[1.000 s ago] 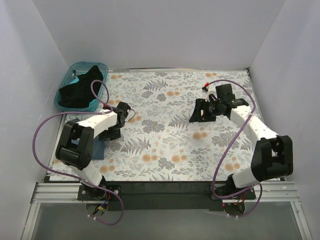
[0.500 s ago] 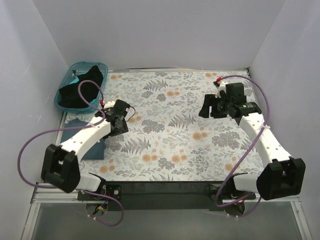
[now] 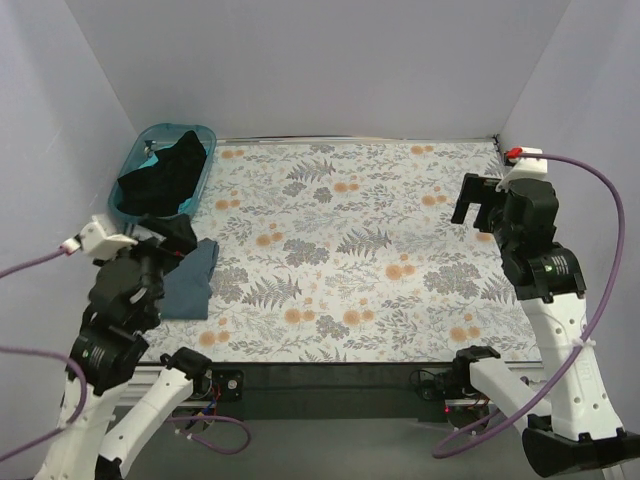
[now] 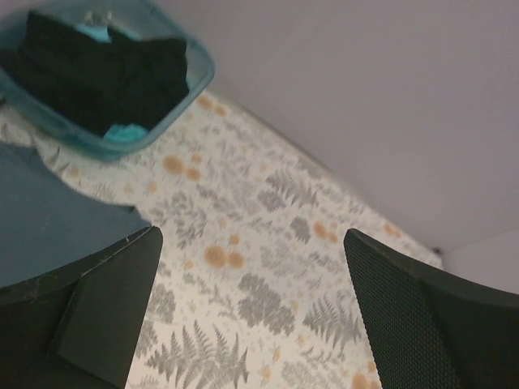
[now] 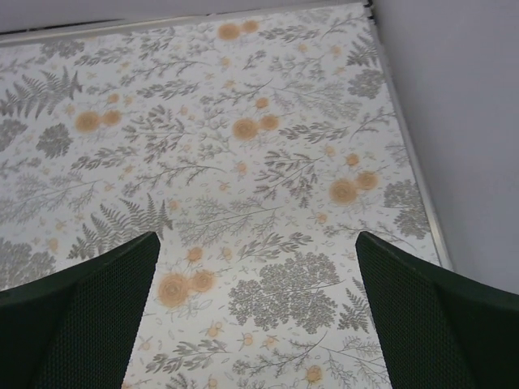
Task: Fold and stack the t-shirts
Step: Neatly place the folded tshirt to the corner
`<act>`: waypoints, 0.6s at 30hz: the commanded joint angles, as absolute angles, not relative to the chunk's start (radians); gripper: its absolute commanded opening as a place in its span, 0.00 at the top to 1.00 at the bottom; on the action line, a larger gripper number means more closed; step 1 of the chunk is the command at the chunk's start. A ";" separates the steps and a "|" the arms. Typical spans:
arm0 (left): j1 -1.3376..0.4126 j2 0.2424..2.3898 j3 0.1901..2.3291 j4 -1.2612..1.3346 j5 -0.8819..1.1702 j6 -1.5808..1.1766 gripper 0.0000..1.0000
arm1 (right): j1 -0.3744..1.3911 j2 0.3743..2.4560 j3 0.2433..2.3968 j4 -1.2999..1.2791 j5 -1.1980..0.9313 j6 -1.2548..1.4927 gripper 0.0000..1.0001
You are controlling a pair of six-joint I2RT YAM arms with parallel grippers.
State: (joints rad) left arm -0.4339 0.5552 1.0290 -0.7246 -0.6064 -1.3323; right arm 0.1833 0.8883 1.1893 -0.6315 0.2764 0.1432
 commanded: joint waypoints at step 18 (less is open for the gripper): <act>-0.433 0.357 0.891 -0.552 -0.785 -1.243 0.02 | 0.186 0.698 1.023 -0.471 0.390 0.090 0.02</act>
State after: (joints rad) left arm -0.4339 0.3618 0.9184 -0.5663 -0.7452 -1.2385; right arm 0.1837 0.7177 1.0302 -0.5655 0.3946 0.0933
